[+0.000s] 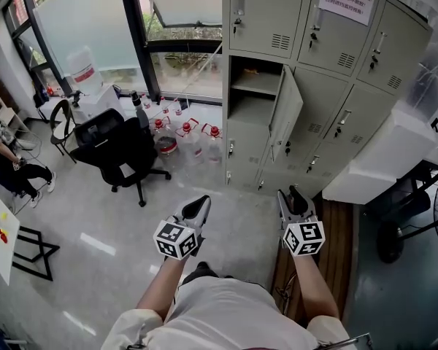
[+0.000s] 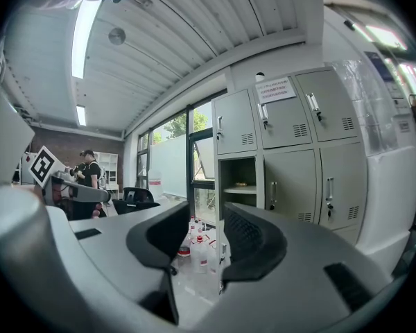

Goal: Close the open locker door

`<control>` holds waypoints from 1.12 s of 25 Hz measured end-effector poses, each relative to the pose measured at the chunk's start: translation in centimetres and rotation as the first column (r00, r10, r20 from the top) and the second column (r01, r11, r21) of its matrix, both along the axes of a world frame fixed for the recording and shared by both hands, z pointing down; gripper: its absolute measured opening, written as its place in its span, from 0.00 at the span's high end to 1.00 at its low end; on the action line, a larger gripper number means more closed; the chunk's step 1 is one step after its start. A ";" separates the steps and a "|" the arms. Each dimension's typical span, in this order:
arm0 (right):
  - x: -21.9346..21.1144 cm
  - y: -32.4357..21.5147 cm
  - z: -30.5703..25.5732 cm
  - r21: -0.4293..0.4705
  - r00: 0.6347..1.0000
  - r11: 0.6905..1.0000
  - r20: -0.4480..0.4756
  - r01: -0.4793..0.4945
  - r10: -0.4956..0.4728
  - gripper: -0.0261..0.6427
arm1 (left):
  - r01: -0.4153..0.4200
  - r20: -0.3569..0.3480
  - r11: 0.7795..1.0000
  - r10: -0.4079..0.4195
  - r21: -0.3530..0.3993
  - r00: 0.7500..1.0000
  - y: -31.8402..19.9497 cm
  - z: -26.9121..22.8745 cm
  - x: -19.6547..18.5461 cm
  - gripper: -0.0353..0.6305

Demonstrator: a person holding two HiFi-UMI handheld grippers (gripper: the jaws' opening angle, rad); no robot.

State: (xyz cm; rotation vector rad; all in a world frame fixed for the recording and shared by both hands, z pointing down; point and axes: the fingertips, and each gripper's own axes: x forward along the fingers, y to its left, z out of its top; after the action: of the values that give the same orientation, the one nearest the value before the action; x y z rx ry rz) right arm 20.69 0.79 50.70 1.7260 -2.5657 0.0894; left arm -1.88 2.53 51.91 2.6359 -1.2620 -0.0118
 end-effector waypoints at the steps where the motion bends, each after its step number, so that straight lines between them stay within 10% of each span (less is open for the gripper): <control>1: 0.0 -0.2 0.2 -0.005 1.000 1.000 0.001 0.000 0.000 0.74 | 0.001 0.000 1.000 -0.001 -0.002 1.000 -0.2 0.1 -0.1 0.92; 28: 2.7 -18.8 1.4 -0.051 0.940 0.939 -0.046 -0.341 0.339 0.75 | -0.230 0.001 0.972 0.230 -0.035 0.973 -22.2 1.0 -5.1 0.92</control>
State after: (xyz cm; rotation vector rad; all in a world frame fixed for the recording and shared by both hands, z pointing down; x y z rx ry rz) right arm 23.36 -18.00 52.05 2.1078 -2.1882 0.1415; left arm -6.99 -19.71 52.96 2.7363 -0.9410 0.0541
